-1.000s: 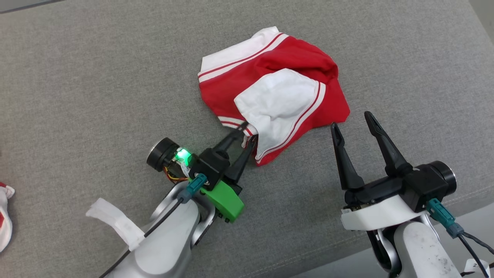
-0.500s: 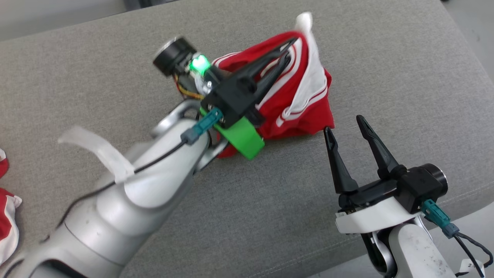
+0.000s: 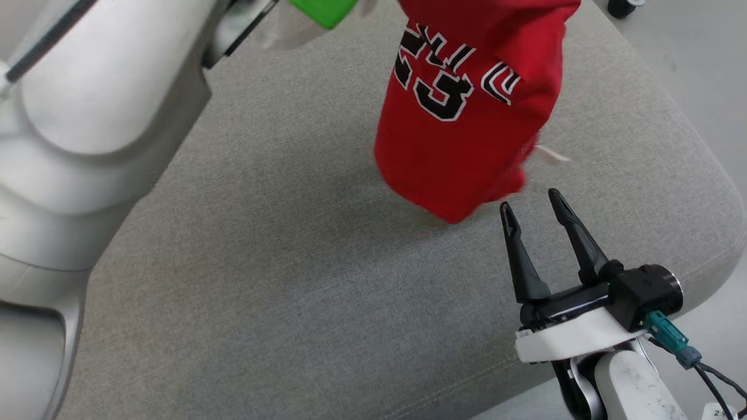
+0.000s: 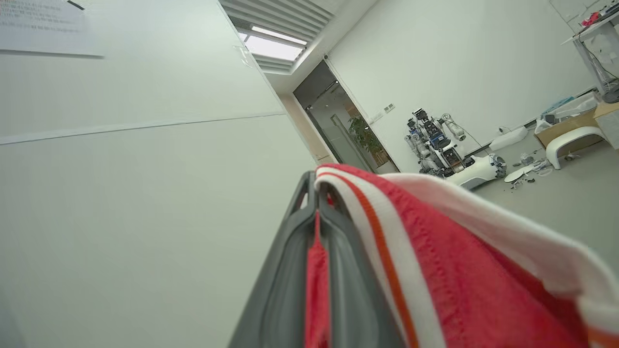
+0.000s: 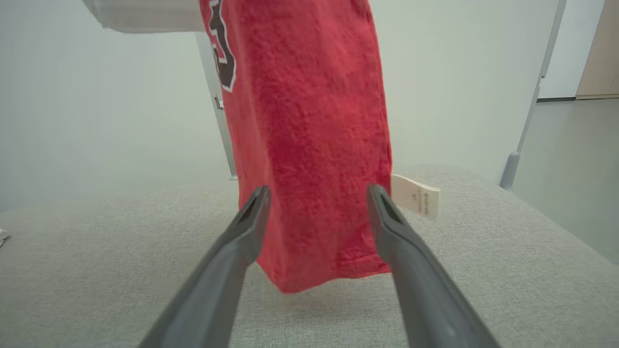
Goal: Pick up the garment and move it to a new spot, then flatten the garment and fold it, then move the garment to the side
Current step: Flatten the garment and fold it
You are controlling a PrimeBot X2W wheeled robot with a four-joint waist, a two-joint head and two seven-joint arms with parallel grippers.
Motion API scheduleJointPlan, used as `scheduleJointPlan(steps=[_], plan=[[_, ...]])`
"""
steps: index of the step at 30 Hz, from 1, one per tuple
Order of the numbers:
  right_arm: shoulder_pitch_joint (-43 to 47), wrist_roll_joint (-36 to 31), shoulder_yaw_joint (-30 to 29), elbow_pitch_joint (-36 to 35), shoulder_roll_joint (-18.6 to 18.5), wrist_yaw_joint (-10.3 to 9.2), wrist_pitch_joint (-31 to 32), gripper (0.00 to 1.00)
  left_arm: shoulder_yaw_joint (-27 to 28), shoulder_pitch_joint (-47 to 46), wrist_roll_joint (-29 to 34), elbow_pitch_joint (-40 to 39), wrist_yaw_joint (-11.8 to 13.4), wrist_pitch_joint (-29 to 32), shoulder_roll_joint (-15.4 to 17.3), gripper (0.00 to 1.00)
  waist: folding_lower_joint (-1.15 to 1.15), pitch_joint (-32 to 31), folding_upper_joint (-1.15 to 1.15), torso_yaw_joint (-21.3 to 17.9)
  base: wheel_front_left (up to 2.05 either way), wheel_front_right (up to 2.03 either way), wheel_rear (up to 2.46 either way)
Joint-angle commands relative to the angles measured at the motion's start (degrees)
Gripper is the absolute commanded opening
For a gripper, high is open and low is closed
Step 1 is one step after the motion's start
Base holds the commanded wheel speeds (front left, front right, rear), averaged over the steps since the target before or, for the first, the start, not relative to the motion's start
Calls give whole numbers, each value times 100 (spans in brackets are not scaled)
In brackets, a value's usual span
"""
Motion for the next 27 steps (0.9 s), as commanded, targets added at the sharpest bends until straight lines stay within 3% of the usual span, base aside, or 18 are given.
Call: scheduleJointPlan(steps=[1, 4, 8, 12, 16, 21, 22, 23, 24, 27], plan=[[50, -17, -28, 9, 1, 3, -2, 100, 46, 448, -92, 28, 13, 5, 182, 0, 0, -37, 0, 75, 0, 0, 0], [115, -49, -69, 32, 1, 3, -2, 100, 263, 1343, -210, -133, 23, 4, 563, 0, 0, -77, 0, 184, 0, 0, 0], [174, -109, -146, 19, 1, 3, -3, 100, 919, 2920, -274, -491, 226, 2, 1013, 0, 0, -143, 0, 361, 0, 0, 0], [260, -211, -215, 44, 2, 3, -3, 100, 1591, 4436, -305, -664, 315, 2, 1233, 0, 0, -232, 0, 590, 0, 0, 0], [288, -311, -213, 76, 0, 3, -3, 100, 2075, 5392, -127, -486, 264, 1, 1171, 0, 0, -290, 0, 787, 0, 0, 0], [231, -350, -147, 103, -1, 3, -3, 100, 2523, 5956, 228, -125, 197, 2, 979, 0, 0, -325, 0, 897, 0, 0, 0], [233, -355, -125, 110, 0, 3, -3, 100, 2619, 6039, 328, -59, 188, 2, 945, 17, 0, -340, 0, 908, 0, 0, 0], [245, -360, -108, 119, -1, 3, -3, 100, 2698, 6098, 391, 3, 188, 2, 909, 70, 0, -358, 0, 915, 0, 0, 0], [271, -369, -90, 135, -2, 3, -3, 100, 2813, 6155, 493, 44, 204, 2, 844, 100, 0, -380, 0, 922, 0, 0, 0], [362, -378, -74, 172, -2, 3, -3, 100, 3117, 6320, 688, 4, 234, 2, 645, 100, 0, -461, 0, 947, 0, 0, 0]])
